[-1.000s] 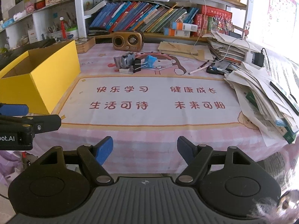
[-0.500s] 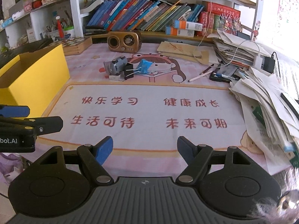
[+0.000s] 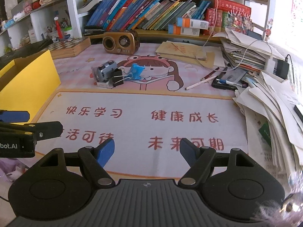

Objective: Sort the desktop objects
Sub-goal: 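Move the left tool toward the grey toy car on the mat, then lower the left tool onto the grey toy car while the right tool approaches the blue clip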

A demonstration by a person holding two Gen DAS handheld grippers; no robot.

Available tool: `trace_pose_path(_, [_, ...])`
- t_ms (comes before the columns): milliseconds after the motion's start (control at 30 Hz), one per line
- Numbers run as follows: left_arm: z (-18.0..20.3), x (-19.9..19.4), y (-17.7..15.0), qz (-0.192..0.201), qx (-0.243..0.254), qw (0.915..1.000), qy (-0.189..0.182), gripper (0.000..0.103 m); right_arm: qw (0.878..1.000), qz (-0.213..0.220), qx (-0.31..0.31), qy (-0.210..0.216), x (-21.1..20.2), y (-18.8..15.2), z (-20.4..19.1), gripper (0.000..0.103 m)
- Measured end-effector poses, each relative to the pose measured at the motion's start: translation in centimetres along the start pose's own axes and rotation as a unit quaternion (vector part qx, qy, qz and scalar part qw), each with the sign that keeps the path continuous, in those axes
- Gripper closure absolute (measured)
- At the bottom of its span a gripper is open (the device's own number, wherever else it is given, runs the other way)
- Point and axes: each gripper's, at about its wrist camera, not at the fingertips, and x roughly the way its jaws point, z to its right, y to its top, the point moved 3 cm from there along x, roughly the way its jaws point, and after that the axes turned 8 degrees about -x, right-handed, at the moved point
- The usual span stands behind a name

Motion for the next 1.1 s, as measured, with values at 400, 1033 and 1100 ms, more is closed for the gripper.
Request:
trace_pose_path(400, [1.0, 1.9, 1.6, 0.005, -0.019, 0.9991, 0.037, 0.009, 1.000, 0.005, -0.003, 0.027, 2.9, 1.9, 3.2, 0.029])
trace_pose_path(1033, [1.1, 6.2, 6.6, 0.032, -0.002, 0.9974, 0.064, 0.009, 0.999, 0.032, -0.005, 0.028, 8.5, 7.5, 6.0, 0.029])
trace_pose_path(1100, [0.9, 6.9, 6.9, 0.030, -0.001, 0.9973, 0.067, 0.009, 0.999, 0.031, -0.006, 0.028, 9.3, 8.1, 6.2, 0.029])
